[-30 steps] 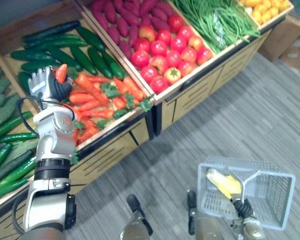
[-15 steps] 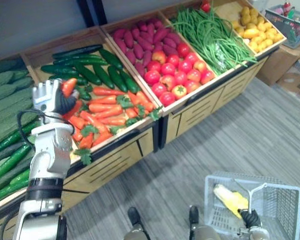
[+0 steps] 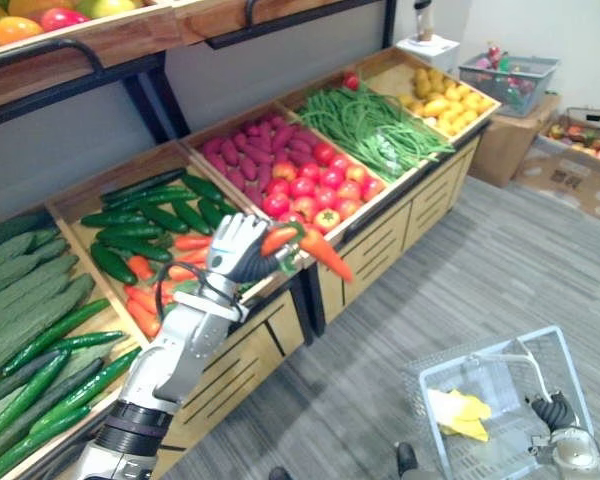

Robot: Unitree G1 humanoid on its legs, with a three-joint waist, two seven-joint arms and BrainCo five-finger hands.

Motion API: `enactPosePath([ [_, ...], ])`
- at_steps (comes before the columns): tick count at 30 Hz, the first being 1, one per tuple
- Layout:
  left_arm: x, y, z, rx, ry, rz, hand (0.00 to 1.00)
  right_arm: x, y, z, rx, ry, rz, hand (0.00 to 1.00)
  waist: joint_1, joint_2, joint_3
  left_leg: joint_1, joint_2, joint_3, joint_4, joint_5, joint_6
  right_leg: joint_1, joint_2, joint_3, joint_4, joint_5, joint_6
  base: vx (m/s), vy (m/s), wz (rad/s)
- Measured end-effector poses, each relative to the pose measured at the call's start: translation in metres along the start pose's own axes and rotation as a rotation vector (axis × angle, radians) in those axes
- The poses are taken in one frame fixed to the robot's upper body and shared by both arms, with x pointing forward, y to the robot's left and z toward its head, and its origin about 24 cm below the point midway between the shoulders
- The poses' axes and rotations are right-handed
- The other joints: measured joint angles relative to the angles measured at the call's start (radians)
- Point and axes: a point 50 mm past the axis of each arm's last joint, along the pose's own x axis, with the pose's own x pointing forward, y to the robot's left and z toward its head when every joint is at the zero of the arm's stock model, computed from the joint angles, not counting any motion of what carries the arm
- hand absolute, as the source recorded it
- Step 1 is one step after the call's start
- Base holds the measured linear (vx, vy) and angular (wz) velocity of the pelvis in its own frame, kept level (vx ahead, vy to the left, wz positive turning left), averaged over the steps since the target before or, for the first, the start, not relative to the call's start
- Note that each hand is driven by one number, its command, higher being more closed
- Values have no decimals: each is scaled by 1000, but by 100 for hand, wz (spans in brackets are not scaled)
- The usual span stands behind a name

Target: Pick vegetable in the basket

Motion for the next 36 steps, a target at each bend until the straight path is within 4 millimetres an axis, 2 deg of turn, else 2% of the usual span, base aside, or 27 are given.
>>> enactPosePath([
  [6, 1, -25, 30, -117, -80, -78, 100, 4, -14, 22, -59, -75, -14, 100, 2, -13, -9, 31, -4, 51, 0, -8, 2, 0, -4, 46, 2, 6, 11, -3, -9, -20],
  [8, 3, -36, 49, -189, -138, -112, 100, 5, -19, 37, -90, -141, -28, 100, 1, -15, -17, 42, -5, 77, 0, -12, 3, -1, -5, 64, 1, 10, 17, 43, -13, -24],
  [10, 5, -39, 59, -215, -166, -117, 100, 5, -21, 43, -103, -166, -36, 100, 2, -18, -20, 50, -5, 89, 0, -16, 2, 0, -5, 69, 2, 11, 19, 46, -13, -18],
  [11, 8, -43, 71, -250, -205, -122, 100, 5, -21, 50, -119, -193, -33, 100, -1, -20, -35, 52, -5, 93, 0, -19, 1, -1, -4, 71, 2, 13, 21, 38, -14, -13],
  [17, 16, -50, 111, -377, -325, -136, 100, 5, -19, 71, -136, -276, -14, 100, 2, -24, -51, 79, -4, 140, 0, -35, -5, 1, 2, 99, 5, 15, 26, 63, -12, -19],
  [24, 13, -61, 155, -519, -444, -198, 100, 3, -2, 108, -213, -414, 88, 100, -1, -27, -50, 107, -2, 198, 0, -51, -9, 1, -1, 126, 13, 11, 23, 56, 2, -14],
  [26, 9, -71, 169, -555, -472, -246, 100, 2, 6, 118, -229, -449, 123, 100, -2, -32, -52, 116, -2, 205, 0, -53, -12, 2, -1, 126, 15, 8, 21, 62, 1, -3],
  [31, -3, -90, 189, -589, -515, -367, 100, -1, 14, 136, -234, -515, 147, 100, -4, -37, -51, 119, 0, 226, 0, -56, -15, 1, -4, 124, 18, 4, 19, 48, -1, 0],
  [36, -8, -112, 197, -606, -495, -472, 100, -2, 23, 145, -221, -544, 167, 100, -21, -44, -52, 118, -1, 225, 0, -60, -18, 1, -6, 121, 18, 5, 14, 40, -2, 1],
])
